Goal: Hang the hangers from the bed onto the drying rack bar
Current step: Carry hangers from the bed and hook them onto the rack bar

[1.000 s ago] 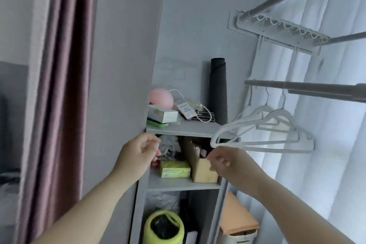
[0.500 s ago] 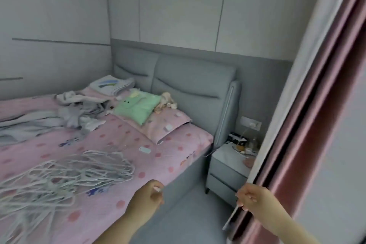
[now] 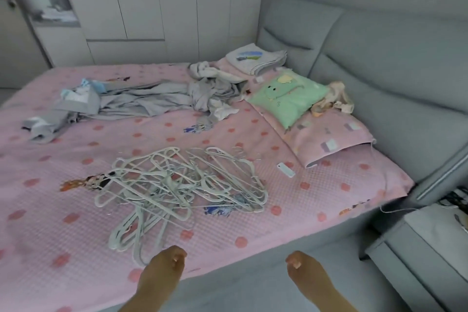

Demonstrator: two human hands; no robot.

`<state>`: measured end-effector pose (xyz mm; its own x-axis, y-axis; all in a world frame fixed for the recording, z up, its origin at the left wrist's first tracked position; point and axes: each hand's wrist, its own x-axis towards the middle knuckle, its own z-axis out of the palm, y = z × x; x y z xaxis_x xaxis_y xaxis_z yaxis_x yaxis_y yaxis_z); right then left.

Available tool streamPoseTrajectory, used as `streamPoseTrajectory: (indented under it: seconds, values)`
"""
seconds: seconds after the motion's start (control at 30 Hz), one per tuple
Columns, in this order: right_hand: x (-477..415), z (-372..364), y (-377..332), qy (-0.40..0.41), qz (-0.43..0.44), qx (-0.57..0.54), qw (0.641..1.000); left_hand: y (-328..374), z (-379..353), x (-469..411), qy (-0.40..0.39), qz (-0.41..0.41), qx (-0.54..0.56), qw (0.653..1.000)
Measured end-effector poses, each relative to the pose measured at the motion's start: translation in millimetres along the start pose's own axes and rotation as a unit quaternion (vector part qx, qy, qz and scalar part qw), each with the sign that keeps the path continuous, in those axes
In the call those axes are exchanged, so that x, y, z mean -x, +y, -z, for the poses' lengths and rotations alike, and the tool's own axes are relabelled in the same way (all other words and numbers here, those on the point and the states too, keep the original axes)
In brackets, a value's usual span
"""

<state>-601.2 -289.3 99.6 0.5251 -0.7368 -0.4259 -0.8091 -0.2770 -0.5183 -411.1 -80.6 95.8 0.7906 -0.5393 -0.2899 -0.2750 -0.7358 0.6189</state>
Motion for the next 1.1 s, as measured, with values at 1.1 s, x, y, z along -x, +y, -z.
streamPoseTrajectory:
  seconds: [1.1]
  values:
    - [-346.7, -73.4, -118.2, -0.111, -0.066, 0.229, 0.965, -78.0, -41.9, -343.8, -0.161, -0.134, -0.364, 0.907]
